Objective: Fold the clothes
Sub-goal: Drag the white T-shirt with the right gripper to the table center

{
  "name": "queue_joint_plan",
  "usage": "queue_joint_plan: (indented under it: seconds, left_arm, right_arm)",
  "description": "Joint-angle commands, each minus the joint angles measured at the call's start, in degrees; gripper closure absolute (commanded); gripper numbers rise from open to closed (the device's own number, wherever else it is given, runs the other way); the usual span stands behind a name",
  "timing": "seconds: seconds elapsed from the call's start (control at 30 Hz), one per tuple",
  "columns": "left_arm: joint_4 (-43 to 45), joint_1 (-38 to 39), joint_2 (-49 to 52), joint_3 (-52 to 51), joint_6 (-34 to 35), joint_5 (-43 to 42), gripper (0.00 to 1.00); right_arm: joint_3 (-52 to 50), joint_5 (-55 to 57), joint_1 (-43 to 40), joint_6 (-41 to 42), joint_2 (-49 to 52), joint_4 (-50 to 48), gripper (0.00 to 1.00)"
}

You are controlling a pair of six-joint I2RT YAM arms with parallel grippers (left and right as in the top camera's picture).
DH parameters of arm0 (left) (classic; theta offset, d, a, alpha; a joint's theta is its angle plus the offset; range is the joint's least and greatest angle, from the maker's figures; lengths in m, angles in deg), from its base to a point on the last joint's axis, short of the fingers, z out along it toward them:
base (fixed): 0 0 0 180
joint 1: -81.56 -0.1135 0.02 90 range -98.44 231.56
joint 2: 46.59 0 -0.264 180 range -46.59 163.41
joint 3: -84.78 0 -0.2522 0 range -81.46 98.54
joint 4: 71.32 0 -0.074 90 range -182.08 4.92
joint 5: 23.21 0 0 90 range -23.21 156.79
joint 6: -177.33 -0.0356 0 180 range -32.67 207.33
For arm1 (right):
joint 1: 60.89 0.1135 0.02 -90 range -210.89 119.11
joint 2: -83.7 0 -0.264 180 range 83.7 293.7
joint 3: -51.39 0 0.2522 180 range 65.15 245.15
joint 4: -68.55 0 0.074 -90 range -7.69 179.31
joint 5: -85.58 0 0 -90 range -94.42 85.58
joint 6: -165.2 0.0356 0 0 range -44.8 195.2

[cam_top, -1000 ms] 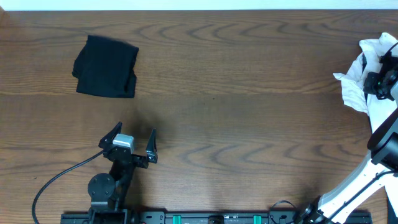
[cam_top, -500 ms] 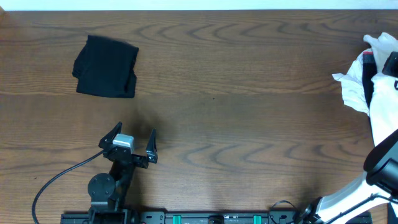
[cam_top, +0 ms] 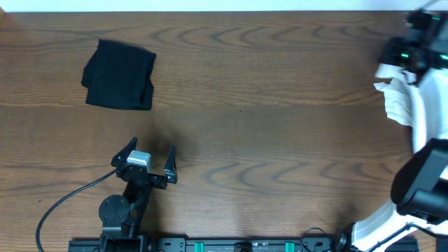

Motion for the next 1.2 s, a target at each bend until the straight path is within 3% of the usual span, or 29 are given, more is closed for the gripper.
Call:
queue_joint_plan:
  seconds: [0.0, 0.33, 0.57, 0.8, 1.17]
  left_arm:
    - [-1.92, 0.13, -0.39, -0.98, -0.98, -0.15, 0.02]
    - [-1.92, 0.13, -0.39, -0.98, -0.98, -0.15, 0.02]
    - [-1.92, 0.13, -0.39, -1.01, -0.98, -0.17, 0.02]
    - [-1.92, 0.13, -0.39, -0.98, -0.96, -0.17, 0.02]
    - [-1.92, 0.13, -0.39, -1.01, -0.96, -0.17, 0.02]
  right_arm:
    - [-0.15, -6.29, 9.66, 6.08, -1.7, 0.11, 0.99]
    - [-0.15, -1.84, 39.39, 6.86, 2.14, -0.5, 0.99]
    - [-0.15, -1.09, 55.43, 5.42, 9.86, -2.75, 0.99]
    - [-0.15, -0.7, 62.16, 2.47, 11.96, -2.29, 0.99]
    - [-0.15, -4.81, 62.64, 3.15, 9.51, -1.25, 0.99]
